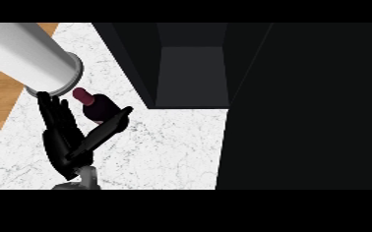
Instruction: Pick up the wine, place it into the cabinet and close the cabinet
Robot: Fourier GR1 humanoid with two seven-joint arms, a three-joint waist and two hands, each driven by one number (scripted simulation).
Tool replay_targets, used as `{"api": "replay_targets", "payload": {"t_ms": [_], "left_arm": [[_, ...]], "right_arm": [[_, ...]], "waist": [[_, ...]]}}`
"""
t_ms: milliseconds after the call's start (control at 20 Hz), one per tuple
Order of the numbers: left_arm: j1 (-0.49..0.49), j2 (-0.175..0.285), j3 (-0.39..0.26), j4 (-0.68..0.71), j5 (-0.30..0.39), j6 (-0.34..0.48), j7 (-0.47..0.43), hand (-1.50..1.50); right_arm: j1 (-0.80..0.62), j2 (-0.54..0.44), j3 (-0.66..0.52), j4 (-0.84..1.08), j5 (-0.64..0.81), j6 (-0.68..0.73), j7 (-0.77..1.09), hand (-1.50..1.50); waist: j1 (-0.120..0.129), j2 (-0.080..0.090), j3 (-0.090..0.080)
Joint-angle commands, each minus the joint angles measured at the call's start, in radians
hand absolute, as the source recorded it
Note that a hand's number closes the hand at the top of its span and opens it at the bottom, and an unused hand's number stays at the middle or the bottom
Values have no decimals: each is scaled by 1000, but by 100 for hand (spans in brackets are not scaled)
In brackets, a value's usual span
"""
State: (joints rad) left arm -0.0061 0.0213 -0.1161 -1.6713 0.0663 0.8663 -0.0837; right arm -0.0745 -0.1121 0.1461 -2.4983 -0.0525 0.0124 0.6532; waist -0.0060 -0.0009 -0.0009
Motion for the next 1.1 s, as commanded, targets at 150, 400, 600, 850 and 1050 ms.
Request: {"api": "replay_targets", "payload": {"t_ms": [150, 400, 600, 850, 1050], "left_arm": [[-33, -21, 59, 151, 111, -80, -137, -150], [-33, -21, 106, 216, 171, -168, -223, -150], [-37, -21, 106, 301, 226, -191, -311, -150], [-97, -21, 138, 410, 285, -219, -391, -150], [-50, -21, 145, 421, 300, -261, -434, -150]], "right_arm": [[18, -8, -24, -166, -64, -4, 82, -150], [78, -1, -18, -150, -67, 28, 21, -150], [-54, 10, -23, -67, -36, -5, 29, -150], [-61, -9, -53, -150, -84, -20, 153, -150], [47, -26, -107, -106, -133, 58, -3, -150]], "waist": [[-2, 0, 0], [-1, 0, 1], [3, 1, 0], [-2, 1, 0], [0, 1, 1]]}}
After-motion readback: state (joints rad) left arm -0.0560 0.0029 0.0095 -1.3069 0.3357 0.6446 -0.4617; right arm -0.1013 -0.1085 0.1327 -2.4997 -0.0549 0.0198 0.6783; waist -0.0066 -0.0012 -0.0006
